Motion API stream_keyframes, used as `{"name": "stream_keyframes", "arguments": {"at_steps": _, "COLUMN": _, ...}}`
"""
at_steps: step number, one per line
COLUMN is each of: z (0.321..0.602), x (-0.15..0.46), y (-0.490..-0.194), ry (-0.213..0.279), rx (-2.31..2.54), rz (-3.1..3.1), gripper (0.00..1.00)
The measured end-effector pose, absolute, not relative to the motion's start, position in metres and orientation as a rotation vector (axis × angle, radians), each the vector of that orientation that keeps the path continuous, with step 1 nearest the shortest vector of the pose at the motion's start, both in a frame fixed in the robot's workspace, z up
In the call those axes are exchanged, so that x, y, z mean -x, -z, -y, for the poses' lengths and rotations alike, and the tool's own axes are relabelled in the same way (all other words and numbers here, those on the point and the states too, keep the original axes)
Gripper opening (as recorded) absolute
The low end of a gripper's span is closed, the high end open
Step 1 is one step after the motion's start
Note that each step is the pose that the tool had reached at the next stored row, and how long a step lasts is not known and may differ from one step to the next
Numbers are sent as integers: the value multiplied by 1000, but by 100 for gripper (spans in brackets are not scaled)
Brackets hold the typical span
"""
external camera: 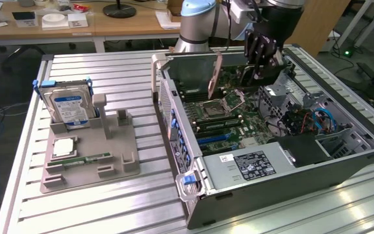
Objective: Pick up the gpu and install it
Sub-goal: 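Insert the gpu into the slot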
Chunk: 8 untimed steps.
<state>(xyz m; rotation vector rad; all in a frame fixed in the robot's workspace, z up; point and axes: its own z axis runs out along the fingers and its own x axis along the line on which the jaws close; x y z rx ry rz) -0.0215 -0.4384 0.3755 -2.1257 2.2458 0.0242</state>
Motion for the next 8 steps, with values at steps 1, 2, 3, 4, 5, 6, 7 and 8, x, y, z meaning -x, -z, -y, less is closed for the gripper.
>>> {"name": "stream_keyframes", "arguments": {"at_steps": 1, "z": 438, "x": 22, "y": -375, "ry": -24, "rx": 2126, "rz": -2246, "gripper": 28}}
{"name": "stream_keyframes", "arguments": {"at_steps": 2, "z": 438, "x": 22, "y": -375, "ry": -24, "rx": 2126, "rz": -2246, "gripper": 28}}
{"name": "stream_keyframes", "arguments": {"at_steps": 3, "z": 439, "x": 22, "y": -374, "ry": -24, "rx": 2126, "rz": -2246, "gripper": 28}}
{"name": "stream_keyframes", "arguments": {"at_steps": 4, "z": 439, "x": 22, "y": -374, "ry": -24, "rx": 2126, "rz": -2246, "gripper": 28}}
{"name": "stream_keyframes", "arguments": {"at_steps": 5, "z": 439, "x": 22, "y": -373, "ry": -24, "rx": 2126, "rz": -2246, "gripper": 28}}
{"name": "stream_keyframes", "arguments": {"at_steps": 6, "z": 439, "x": 22, "y": -373, "ry": -24, "rx": 2126, "rz": -2246, "gripper": 28}}
{"name": "stream_keyframes", "arguments": {"at_steps": 7, "z": 439, "x": 22, "y": -373, "ry": -24, "rx": 2126, "rz": -2246, "gripper": 28}}
{"name": "stream_keyframes", "arguments": {"at_steps": 8, "z": 439, "x": 22, "y": -372, "ry": -24, "rx": 2126, "rz": -2246, "gripper": 28}}
